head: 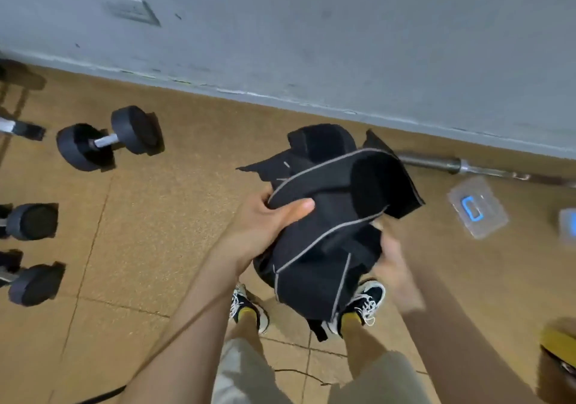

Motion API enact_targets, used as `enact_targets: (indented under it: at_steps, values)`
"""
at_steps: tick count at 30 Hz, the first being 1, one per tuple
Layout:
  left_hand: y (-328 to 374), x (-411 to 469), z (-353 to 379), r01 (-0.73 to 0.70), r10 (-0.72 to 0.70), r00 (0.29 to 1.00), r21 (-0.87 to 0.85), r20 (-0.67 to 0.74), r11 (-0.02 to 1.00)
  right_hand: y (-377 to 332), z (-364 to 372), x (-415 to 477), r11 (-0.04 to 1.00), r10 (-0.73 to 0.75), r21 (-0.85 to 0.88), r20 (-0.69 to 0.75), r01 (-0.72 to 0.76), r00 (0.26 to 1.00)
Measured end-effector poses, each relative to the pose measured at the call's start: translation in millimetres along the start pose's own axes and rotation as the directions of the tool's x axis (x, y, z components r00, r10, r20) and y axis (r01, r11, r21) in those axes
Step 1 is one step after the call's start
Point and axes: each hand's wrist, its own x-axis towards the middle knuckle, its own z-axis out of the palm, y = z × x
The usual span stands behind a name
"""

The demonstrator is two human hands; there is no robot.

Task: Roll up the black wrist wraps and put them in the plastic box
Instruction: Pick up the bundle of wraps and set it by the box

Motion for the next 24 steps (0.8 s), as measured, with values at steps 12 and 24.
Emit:
enact_targets:
  at_steps: [12, 24]
  values:
    - [51.6, 52.8, 366.5, -0.083, 0.071, 0.995, 0.190, 0.070, 0.978, -117.7, -317.0, -27.5, 0.915, -0.186, 0.345, -0.104, 0.211, 0.977]
    - [57.7, 91.2, 680.0, -0.368, 0.360, 0.921, 0.645, 0.152, 0.670, -212.3, -597.3, -43.9, 0.835, -0.460, -0.026, -0.583, 0.550, 0.670]
